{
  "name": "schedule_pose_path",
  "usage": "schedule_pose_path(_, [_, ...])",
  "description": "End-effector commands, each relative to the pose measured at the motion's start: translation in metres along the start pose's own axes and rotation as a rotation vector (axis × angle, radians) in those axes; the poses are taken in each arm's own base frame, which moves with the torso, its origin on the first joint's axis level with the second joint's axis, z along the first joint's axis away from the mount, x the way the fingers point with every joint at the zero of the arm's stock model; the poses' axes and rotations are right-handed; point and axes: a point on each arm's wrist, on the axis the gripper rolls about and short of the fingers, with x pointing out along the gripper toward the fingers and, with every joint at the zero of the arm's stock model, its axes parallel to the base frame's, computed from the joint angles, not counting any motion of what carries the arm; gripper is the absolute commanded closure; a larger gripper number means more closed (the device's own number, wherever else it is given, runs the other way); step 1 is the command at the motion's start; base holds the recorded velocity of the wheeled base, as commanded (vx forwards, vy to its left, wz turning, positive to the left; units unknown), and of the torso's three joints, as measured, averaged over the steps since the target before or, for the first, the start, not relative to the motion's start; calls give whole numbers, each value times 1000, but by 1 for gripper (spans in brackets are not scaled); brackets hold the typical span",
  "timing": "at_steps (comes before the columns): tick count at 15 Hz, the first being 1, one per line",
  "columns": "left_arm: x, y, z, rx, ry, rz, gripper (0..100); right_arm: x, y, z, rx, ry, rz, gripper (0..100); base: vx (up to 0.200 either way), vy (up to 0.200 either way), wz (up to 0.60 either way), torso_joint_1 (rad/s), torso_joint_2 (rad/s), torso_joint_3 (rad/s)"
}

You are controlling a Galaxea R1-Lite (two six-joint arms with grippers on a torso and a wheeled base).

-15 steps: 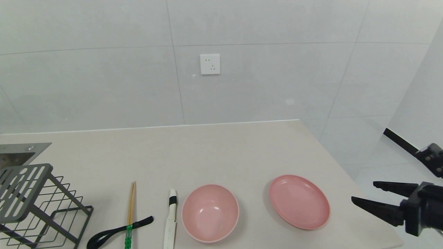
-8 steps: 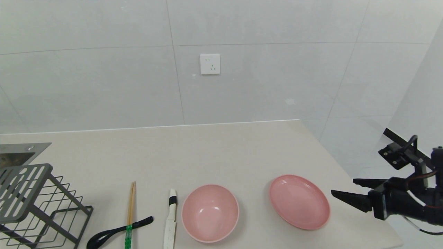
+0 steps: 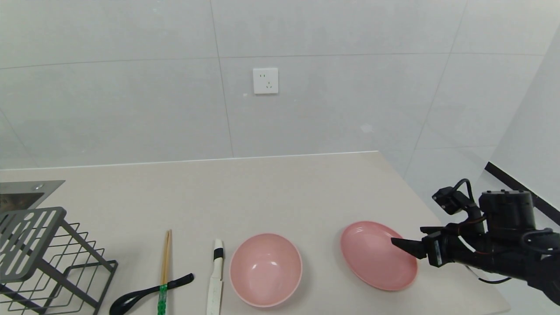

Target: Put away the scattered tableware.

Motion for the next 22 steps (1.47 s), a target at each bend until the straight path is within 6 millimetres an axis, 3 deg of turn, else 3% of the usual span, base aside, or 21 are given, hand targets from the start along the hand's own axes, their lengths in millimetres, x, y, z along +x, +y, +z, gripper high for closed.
schedule_pose_path(1, [0,0,0,-1,1,0,0,24,-7,-20,27,83,-8,0,0,0,0,0,0,0])
schedule_pose_path(13, [0,0,0,-1,1,3,0,47,-16,-35,27,109,-73,0,0,0,0,0,0,0])
schedule_pose_path(22, [0,0,0,-1,1,3,0,63,-5,-43,-2,126,-28,0,0,0,0,0,0,0])
